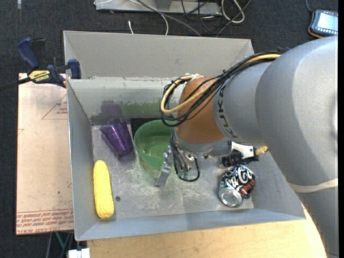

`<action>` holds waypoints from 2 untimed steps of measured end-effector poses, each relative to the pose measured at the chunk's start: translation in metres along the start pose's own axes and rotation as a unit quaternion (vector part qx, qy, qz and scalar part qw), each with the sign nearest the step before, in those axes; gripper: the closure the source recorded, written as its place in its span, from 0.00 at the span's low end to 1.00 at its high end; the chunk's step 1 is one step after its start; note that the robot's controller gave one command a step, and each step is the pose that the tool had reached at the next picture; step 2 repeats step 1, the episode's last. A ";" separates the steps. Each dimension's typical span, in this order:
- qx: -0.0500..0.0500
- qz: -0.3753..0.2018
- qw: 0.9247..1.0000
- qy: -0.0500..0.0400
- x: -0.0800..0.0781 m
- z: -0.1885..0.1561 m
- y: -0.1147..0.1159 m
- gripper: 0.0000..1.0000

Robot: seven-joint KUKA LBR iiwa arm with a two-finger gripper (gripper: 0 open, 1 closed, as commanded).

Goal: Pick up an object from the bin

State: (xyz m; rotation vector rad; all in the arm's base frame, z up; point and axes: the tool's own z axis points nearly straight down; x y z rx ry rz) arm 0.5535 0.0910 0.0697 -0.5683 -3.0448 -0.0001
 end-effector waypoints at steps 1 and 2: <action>-0.002 0.001 1.000 -0.005 0.000 -0.039 0.000 1.00; -0.002 0.001 1.000 -0.005 0.000 -0.039 0.000 1.00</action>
Offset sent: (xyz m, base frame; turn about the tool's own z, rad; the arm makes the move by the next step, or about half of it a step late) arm -0.0018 0.0000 0.0307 0.0010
